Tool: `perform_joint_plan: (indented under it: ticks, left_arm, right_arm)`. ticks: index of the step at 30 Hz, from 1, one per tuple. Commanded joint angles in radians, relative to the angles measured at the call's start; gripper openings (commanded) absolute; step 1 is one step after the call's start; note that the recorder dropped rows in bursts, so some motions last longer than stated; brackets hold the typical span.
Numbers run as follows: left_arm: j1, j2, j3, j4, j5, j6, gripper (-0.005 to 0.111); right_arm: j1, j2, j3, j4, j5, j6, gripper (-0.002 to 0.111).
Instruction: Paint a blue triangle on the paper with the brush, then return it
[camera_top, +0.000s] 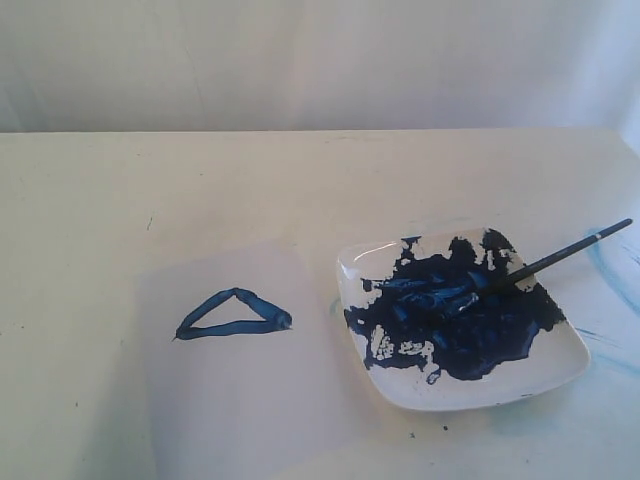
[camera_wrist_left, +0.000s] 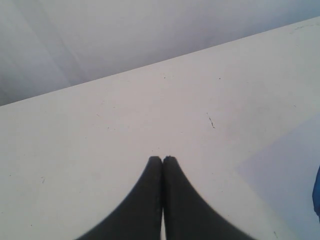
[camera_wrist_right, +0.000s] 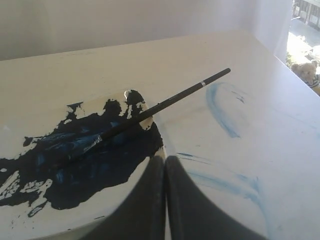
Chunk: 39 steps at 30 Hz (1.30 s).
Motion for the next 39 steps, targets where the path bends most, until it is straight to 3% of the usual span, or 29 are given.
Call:
perform_joint_plan:
  ticks: [1,10,18,39]
  left_arm:
    - [0.003,-0.007,0.008,-0.014,0.006,-0.01,0.0]
    - [0.003,-0.007,0.008,-0.014,0.006,-0.01,0.0]
    - [0.003,-0.007,0.008,-0.014,0.004,-0.01,0.0]
    - [0.003,-0.007,0.008,-0.014,0.004,-0.01,0.0]
  right_arm:
    - [-0.037,-0.006,0.007,0.004,0.002,-0.013,0.0]
    - [-0.038,-0.006,0.007,0.004,-0.002,-0.013,0.0]
    - [0.078,-0.006,0.007,0.004,-0.011,-0.013,0.0]
    - [0.082,-0.006,0.007,0.006,-0.011,-0.013,0.0]
